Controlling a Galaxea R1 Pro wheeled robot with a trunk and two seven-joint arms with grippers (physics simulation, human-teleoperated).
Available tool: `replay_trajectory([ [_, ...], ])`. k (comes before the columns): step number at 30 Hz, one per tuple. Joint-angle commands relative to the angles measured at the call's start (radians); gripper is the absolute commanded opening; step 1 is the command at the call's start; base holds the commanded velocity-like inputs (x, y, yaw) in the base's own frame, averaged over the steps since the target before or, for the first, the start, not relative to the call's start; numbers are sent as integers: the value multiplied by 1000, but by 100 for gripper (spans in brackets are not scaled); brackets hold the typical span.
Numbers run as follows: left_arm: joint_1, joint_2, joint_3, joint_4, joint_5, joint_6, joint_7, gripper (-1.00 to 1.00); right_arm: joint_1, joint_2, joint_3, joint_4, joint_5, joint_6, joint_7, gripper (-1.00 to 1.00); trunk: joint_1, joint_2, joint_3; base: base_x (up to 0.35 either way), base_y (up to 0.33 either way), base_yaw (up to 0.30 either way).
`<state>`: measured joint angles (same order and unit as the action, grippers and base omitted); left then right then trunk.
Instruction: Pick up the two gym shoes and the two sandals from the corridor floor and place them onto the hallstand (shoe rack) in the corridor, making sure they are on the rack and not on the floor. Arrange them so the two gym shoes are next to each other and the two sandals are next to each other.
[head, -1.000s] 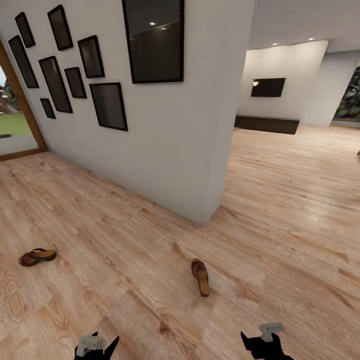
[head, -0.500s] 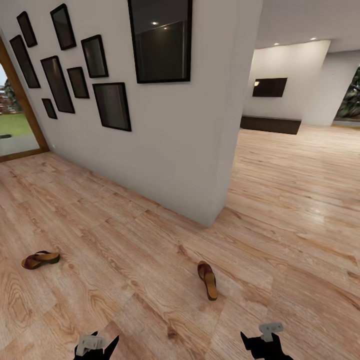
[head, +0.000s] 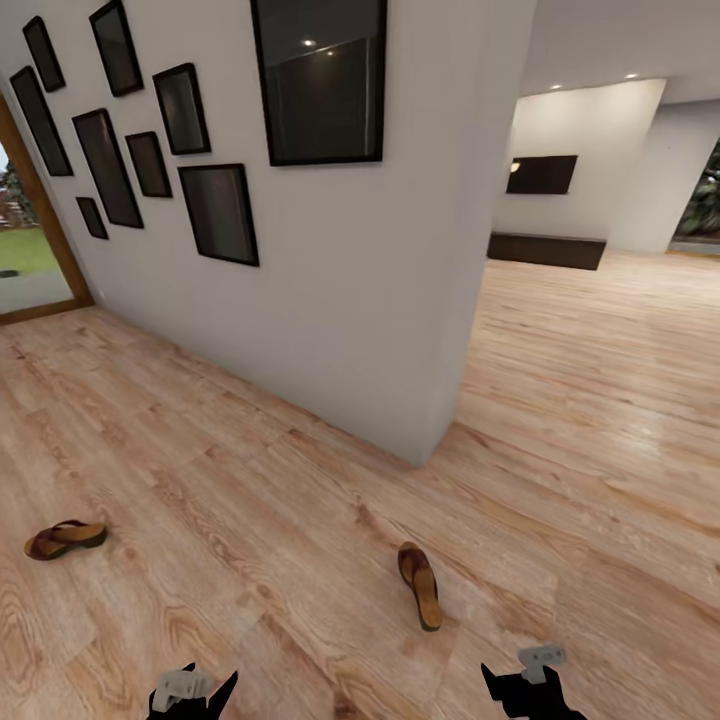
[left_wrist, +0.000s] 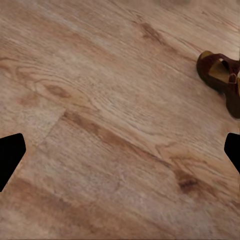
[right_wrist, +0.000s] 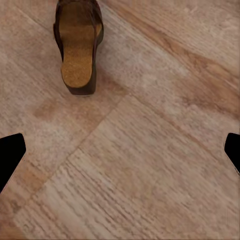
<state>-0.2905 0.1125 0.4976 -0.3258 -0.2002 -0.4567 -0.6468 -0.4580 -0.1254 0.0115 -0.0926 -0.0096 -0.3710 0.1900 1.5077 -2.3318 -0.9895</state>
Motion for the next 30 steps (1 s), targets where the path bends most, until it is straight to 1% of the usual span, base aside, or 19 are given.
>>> replay_trajectory([
  [1, -1, -1, 9, 1, -10, -5, -4, 100, -1, 0, 1, 1, -1, -3, 3, 100, 0, 0, -1, 322, 89, 0],
  [8, -1, -1, 9, 2, -9, -5, -5, 100, -1, 0, 1, 1, -1, -3, 3, 100, 0, 0, -1, 300, 151, 0],
  [12, -1, -1, 9, 2, -8, -5, -10, 100, -1, 0, 0, 1, -2, -4, 3, 100, 0, 0, -1, 201, 173, 24],
  [20, -1, 4, 10, -9, -8, -5, -11, 100, -1, 1, 1, -3, -2, -3, 3, 100, 0, 0, -7, 40, 36, 110],
  [24, -7, 9, 9, -54, -7, 10, -10, 100, -2, 19, 2, -18, -1, -1, 2, 100, 0, 0, -8, 4, 4, 27],
  [25, -11, 8, 8, -76, -8, 20, -11, 100, -2, 27, 2, -36, -1, 3, -1, 100, 0, 0, -8, 2, 2, 12],
  [26, -18, 7, 6, -115, -8, 55, -12, 100, -2, 40, 2, -82, 0, 13, -19, 100, 0, 0, -8, 1, 1, 6],
  [28, -30, 6, 4, -148, -8, 95, -13, 100, -4, 51, 2, -119, 2, 32, -42, 100, 0, 0, -8, 1, 1, 4],
  [30, -49, 4, 2, -184, -9, 144, -16, 100, -6, 63, 3, -157, 2, 66, -73, 100, 0, 0, -8, 0, 0, 3],
])
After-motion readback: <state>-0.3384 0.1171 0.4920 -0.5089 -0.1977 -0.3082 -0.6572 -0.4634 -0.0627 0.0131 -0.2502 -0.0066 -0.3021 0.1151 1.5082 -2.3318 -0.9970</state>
